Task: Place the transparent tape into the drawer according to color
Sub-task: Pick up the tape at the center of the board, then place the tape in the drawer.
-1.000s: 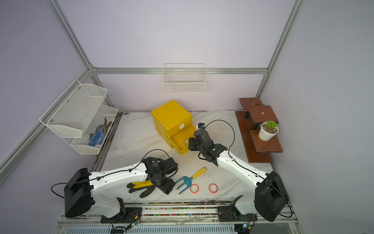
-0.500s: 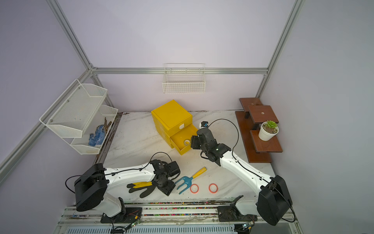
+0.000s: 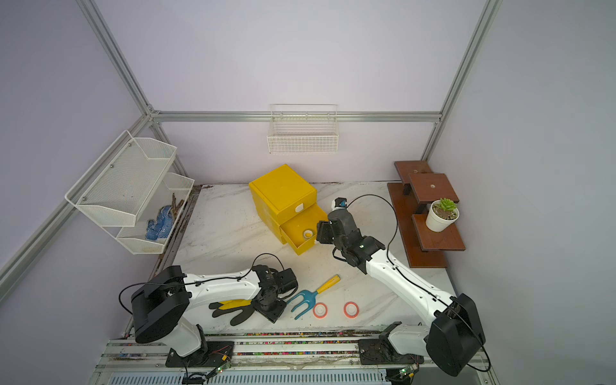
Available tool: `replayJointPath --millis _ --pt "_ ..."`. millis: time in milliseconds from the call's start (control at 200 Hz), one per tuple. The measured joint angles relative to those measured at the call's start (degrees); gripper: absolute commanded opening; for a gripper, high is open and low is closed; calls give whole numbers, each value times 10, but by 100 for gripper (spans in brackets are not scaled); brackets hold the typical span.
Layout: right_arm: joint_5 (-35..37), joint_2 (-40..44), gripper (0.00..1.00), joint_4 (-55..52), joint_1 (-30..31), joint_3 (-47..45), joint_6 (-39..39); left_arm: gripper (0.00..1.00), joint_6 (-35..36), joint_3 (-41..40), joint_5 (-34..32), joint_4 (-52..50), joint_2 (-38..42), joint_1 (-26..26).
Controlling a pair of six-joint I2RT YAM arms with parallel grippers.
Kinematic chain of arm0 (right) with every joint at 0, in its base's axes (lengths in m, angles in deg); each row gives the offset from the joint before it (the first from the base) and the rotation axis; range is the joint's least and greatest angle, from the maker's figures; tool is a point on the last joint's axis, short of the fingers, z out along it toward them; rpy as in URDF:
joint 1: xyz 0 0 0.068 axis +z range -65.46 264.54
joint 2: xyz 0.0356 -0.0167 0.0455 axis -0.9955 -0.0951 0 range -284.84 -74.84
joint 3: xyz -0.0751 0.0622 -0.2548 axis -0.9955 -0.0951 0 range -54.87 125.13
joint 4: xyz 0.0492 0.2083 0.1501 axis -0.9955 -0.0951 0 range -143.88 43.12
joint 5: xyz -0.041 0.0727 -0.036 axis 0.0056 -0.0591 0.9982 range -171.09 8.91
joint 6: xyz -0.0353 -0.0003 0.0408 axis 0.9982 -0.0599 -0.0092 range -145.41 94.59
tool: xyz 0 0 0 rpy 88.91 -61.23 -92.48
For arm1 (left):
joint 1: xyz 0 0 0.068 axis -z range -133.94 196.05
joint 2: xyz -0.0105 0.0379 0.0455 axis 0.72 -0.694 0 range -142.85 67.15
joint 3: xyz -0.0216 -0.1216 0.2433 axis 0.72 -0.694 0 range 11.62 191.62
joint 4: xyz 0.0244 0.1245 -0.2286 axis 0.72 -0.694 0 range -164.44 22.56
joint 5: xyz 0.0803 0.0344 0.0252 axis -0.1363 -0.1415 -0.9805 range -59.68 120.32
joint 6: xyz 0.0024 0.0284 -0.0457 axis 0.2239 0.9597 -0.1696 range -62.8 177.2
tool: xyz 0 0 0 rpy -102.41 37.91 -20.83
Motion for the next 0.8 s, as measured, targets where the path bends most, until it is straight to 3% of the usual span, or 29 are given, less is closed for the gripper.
replayJointPath --millis 190,405,635,800 --pt "0 0 65 0 -1 0 -3 28 4 10 -24 -14 0 0" --pt "0 3 65 0 -1 0 -12 27 7 64 -49 -42 33 -23" --pt "2 16 65 -1 -3 -1 -26 27 25 219 -82 -73 101 -47" --pt "9 28 65 0 -3 -18 -37 29 49 325 -112 -69 99 -94"
